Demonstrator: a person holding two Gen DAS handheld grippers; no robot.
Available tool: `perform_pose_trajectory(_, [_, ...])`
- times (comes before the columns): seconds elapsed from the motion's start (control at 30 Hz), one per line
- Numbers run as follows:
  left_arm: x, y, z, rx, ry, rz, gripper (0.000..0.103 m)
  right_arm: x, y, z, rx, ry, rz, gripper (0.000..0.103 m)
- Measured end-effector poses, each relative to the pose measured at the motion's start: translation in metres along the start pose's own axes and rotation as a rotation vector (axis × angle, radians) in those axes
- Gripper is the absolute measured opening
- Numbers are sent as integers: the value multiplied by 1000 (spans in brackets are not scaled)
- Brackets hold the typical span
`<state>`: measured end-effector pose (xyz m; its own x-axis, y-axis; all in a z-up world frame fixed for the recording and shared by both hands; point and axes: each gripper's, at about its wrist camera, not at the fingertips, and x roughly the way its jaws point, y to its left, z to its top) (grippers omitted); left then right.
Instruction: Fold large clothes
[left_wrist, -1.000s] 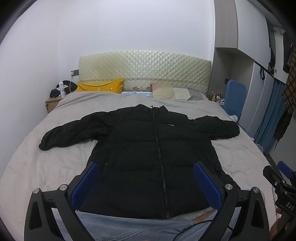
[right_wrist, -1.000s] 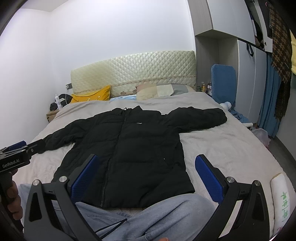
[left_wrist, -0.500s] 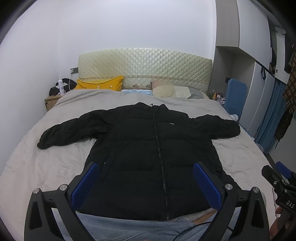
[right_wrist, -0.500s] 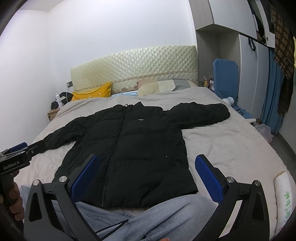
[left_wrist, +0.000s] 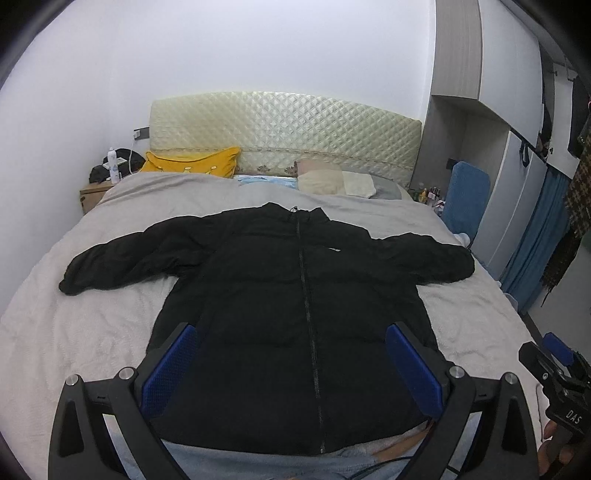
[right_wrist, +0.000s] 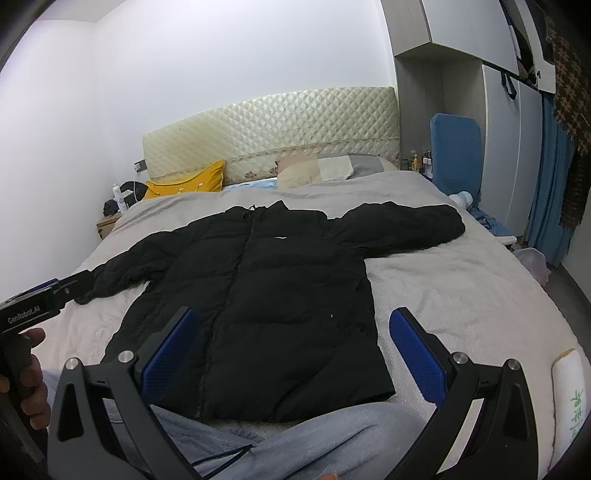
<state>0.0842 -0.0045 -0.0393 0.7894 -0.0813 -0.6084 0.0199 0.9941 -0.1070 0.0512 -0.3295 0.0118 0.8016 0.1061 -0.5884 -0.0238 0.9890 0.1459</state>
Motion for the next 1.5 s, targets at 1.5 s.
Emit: perform_pose_trajectory(1.5, [221,75,40,-134,11,35,103,338,-381,80,734,-30,31,99])
